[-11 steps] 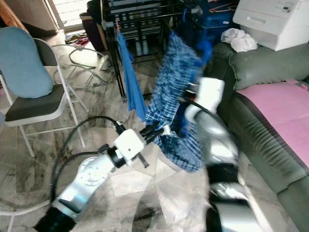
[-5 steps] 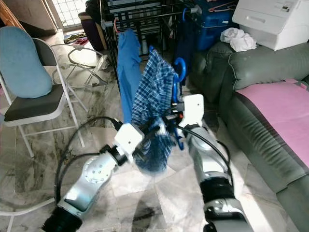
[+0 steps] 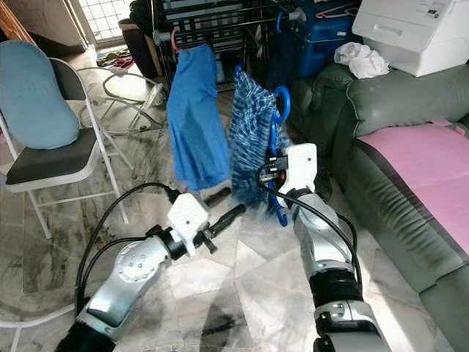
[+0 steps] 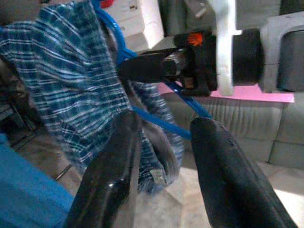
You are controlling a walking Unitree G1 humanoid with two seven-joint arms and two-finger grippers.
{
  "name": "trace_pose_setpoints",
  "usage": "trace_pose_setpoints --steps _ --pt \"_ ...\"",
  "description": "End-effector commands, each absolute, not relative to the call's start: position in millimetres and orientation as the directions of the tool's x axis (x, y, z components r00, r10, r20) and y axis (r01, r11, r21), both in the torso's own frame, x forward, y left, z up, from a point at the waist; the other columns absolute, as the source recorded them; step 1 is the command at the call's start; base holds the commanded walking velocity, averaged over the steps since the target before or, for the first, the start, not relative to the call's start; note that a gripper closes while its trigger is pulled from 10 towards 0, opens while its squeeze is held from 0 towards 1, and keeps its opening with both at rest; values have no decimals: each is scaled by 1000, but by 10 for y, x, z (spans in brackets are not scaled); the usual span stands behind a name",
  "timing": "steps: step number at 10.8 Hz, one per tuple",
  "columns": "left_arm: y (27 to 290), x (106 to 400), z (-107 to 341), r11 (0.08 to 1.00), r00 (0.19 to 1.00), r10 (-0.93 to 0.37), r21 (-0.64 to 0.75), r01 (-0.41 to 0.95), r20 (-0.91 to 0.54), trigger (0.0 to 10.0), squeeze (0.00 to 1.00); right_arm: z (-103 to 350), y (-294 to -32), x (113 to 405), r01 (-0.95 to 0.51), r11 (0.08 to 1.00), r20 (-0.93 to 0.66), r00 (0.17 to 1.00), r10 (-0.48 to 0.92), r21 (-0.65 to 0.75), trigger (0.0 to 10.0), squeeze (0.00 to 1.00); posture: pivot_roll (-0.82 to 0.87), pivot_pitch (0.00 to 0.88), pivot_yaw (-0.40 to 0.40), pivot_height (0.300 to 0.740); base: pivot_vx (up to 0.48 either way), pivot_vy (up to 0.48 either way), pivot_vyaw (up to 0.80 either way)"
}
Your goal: Hang hanger
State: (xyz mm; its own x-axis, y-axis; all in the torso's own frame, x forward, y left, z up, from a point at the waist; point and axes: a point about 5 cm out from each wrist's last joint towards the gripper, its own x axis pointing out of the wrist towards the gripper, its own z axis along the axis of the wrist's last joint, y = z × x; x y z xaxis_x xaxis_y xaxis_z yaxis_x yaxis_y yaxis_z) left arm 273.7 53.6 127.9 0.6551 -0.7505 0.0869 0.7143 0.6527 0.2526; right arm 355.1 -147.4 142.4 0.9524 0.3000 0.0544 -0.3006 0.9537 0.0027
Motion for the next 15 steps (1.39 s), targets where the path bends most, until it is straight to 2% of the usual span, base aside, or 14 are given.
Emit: trace_pose_setpoints --steps 1,2,3,4,5,6,7,8,10,15 --pt "660 2775 1365 698 694 -709 272 663 126 10000 1000 1573 -1412 3589 -348 937 113 931 348 -23 10000 0 -151 52 67 740 0 0 0" --pt "890 2881 1427 757 764 -628 343 556 146 10000 1000 1578 -1405 3545 -436 899 110 892 439 -45 10000 0 -151 52 67 740 0 0 0" --pt "1169 2975 1468 769 800 -584 410 491 137 10000 1000 1568 -1446 3487 -517 852 95 847 523 -76 10000 0 -138 51 66 740 0 0 0" --pt "1431 3042 1527 735 808 -580 493 464 103 10000 1000 1557 -1541 3406 -600 795 76 792 606 -86 10000 0 -138 51 66 740 0 0 0" --pt "1515 3060 1567 709 804 -587 539 455 94 10000 1000 1537 -1568 3361 -647 759 53 758 650 -73 10000 0 -134 51 68 740 0 0 0" --pt "1675 3106 1648 668 808 -585 608 429 72 10000 1000 1492 -1616 3226 -748 660 -6 662 749 -68 10000 0 -134 51 68 740 0 0 0" --pt "1745 3136 1683 669 816 -573 617 414 75 10000 1000 1455 -1660 3177 -781 620 -44 624 780 -81 10000 0 -133 52 77 740 0 0 0" --pt "1769 3145 1694 649 811 -582 639 414 66 10000 1000 1435 -1675 3145 -804 590 -65 595 801 -82 10000 0 -134 50 78 740 0 0 0" --pt "1704 3118 1693 537 751 -659 717 444 29 10000 1000 1418 -1660 3039 -875 480 -110 483 869 -57 10000 0 -133 46 76 740 0 0 0" --pt "1604 3119 1719 417 658 -752 737 532 -49 10000 1000 1351 -1686 2985 -933 340 -232 360 904 -121 10000 0 -132 38 83 740 0 0 0"
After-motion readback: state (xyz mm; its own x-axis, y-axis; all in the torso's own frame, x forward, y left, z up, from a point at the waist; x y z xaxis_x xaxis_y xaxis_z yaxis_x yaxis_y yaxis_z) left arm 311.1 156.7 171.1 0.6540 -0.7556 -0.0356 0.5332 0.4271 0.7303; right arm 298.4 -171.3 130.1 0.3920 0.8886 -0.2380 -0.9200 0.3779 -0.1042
